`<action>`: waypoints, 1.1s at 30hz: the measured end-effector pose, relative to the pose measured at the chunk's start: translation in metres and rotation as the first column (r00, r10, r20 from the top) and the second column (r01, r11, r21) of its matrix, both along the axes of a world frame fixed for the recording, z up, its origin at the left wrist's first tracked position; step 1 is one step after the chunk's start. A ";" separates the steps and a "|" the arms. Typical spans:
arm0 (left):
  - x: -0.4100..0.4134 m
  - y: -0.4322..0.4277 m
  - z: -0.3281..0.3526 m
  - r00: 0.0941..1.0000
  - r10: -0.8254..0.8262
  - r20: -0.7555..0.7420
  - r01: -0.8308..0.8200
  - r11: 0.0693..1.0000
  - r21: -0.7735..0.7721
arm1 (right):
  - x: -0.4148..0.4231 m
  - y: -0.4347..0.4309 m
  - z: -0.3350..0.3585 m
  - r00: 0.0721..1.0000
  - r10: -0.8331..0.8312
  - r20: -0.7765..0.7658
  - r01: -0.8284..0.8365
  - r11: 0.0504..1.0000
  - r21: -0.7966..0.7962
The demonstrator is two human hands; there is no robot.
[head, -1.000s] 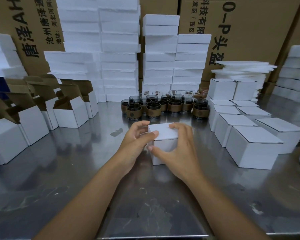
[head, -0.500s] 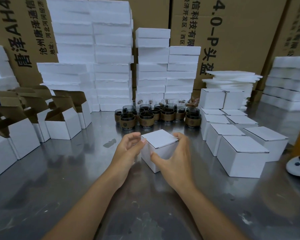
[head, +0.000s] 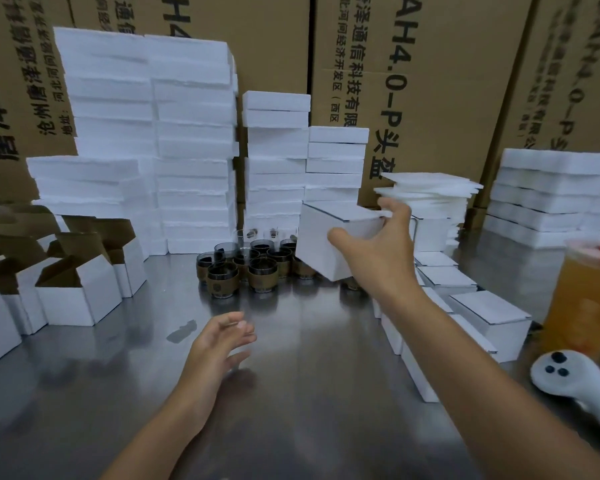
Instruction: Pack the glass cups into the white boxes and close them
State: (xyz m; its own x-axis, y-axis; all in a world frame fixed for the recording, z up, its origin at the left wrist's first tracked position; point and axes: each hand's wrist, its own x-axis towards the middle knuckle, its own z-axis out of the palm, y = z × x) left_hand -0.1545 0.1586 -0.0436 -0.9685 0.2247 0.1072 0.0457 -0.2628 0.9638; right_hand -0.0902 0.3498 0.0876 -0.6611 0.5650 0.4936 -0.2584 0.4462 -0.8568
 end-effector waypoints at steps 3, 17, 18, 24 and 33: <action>-0.006 0.002 -0.001 1.000 0.005 -0.029 -0.006 0.999 -0.040 | -0.011 0.039 0.026 0.997 -0.073 0.018 0.072 0.997 0.011; -0.036 0.005 -0.018 0.995 -0.032 -0.092 0.019 0.991 -0.131 | -0.063 0.186 -0.025 0.890 -0.432 0.144 0.434 0.901 0.016; -0.037 0.005 -0.018 0.995 -0.038 -0.096 0.025 0.991 -0.132 | -0.066 0.191 -0.027 0.882 -0.448 0.148 0.451 0.892 0.014; -0.034 0.005 -0.017 0.989 -0.073 -0.129 0.054 0.988 -0.144 | -0.081 0.208 -0.036 0.850 -0.500 0.166 0.499 0.865 0.050; -0.031 0.005 -0.013 0.988 -0.081 -0.134 0.061 0.987 -0.148 | -0.086 0.209 -0.045 0.847 -0.496 0.190 0.479 0.868 0.129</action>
State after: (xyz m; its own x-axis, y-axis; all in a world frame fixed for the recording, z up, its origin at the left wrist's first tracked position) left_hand -0.1858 0.1636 -0.0565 -0.9274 0.3150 0.2018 0.1684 -0.1304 0.9771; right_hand -0.1762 0.5588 0.0429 -0.4028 0.8093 0.4275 0.1912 0.5312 -0.8254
